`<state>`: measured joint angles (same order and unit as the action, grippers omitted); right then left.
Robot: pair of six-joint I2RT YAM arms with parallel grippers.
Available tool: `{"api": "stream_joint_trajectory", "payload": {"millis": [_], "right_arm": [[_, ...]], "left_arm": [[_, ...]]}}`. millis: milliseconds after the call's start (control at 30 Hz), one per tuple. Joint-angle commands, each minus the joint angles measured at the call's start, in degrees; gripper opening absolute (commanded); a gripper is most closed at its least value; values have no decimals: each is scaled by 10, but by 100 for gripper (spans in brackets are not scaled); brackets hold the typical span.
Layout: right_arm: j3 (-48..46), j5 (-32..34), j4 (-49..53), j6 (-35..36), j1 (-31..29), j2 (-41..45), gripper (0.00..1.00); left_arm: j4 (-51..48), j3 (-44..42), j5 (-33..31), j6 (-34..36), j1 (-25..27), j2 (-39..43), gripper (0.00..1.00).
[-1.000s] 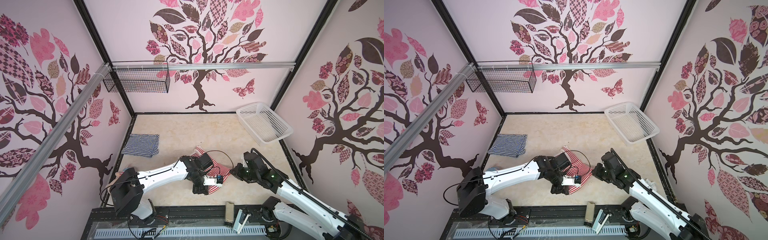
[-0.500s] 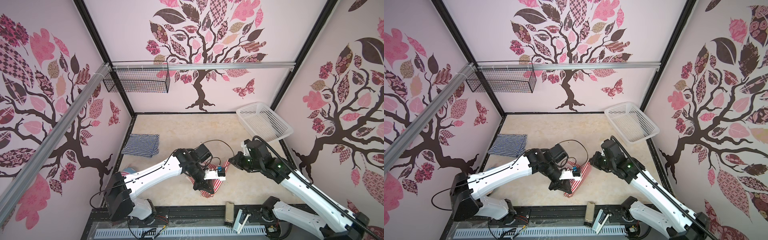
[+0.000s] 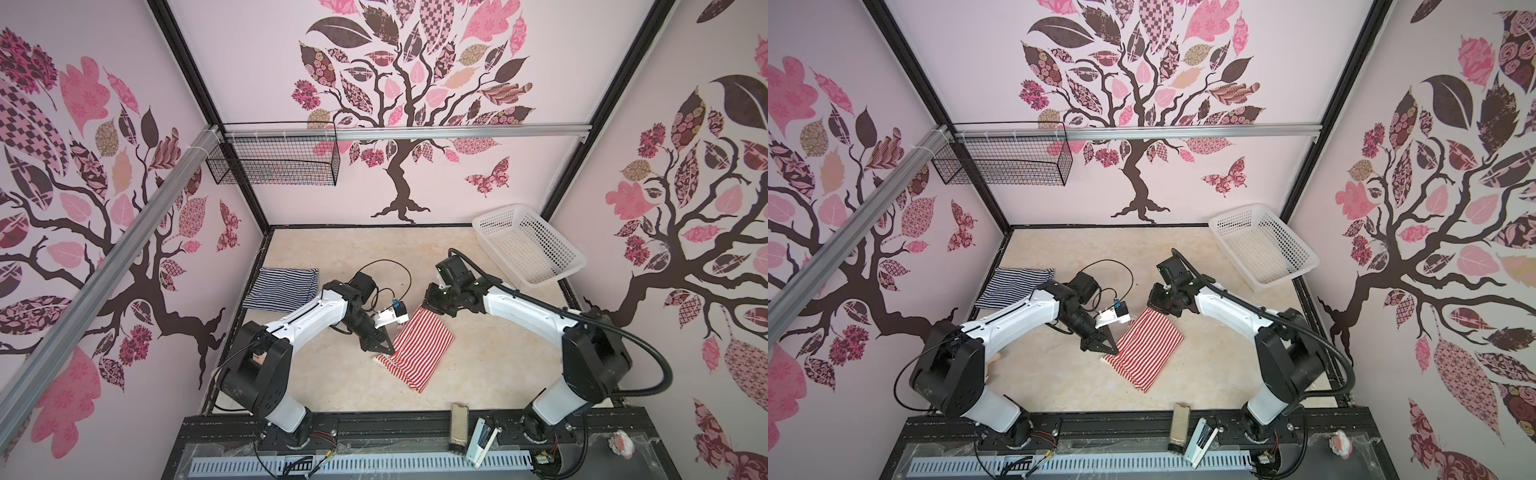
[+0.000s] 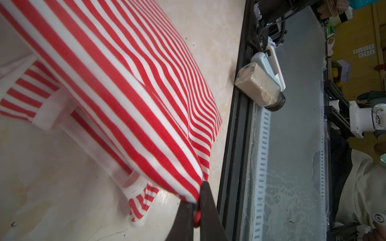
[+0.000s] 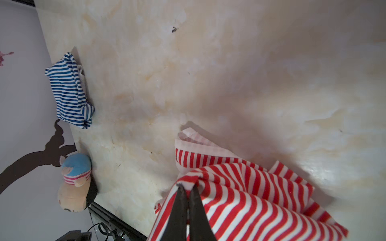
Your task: Fold and stack the tank tops
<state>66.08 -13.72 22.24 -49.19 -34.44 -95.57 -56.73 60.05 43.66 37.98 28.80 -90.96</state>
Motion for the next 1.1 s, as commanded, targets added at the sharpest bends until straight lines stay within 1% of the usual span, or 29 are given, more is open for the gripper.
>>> {"api": "stream_joint_trajectory", "payload": {"millis": [0, 167, 200, 300, 333, 367, 400, 433, 500, 567, 633, 733, 767, 833, 900, 1000, 1067], "right_arm": [[43, -8, -12, 17, -1, -48, 0], [68, -15, -19, 17, -1, -87, 0], [70, -18, -22, 17, -2, -92, 3], [72, -32, -34, 21, -2, -90, 22], [70, -33, -35, 26, -3, -84, 29], [64, -33, -39, 31, -4, -73, 34], [56, -28, -40, 35, -4, -59, 39], [47, -18, -39, 37, -4, -43, 42], [31, -11, -39, 39, -4, -15, 43], [10, -18, -52, 39, -8, 10, 41], [-6, -15, -59, 33, -16, 27, 34], [-22, -16, -70, 25, -28, 25, 18], [-27, -16, -75, 24, -30, 20, 15], [-34, -21, -89, 18, -34, 5, 5], [-36, -30, -104, 12, -35, -12, 1], [-25, -38, -114, 7, -35, -41, 0], [-16, -39, -117, 7, -37, -56, 0]], "left_arm": [[7, -14, -18, 22, -12, -8, 6], [14, -35, -48, 23, -13, -12, 4], [15, -39, -52, 23, -12, -13, 4], [31, -53, -74, 13, -13, -14, 5], [35, -57, -82, 9, -13, -12, 8], [44, -61, -92, 1, -13, -9, 14], [54, -66, -107, -10, -13, -4, 22], [63, -69, -121, -19, -13, 3, 28], [85, -77, -154, -41, -13, 24, 34], [101, -82, -183, -56, -14, 52, 38], [123, -90, -221, -76, -14, 86, 44], [136, -88, -260, -91, -13, 119, 45], [132, -85, -259, -92, -13, 126, 45], [129, -78, -241, -101, -11, 134, 45], [124, -71, -212, -106, -3, 132, 42], [120, -66, -184, -105, 29, 112, 35], [132, -76, -179, -104, 52, 101, 30]]}}
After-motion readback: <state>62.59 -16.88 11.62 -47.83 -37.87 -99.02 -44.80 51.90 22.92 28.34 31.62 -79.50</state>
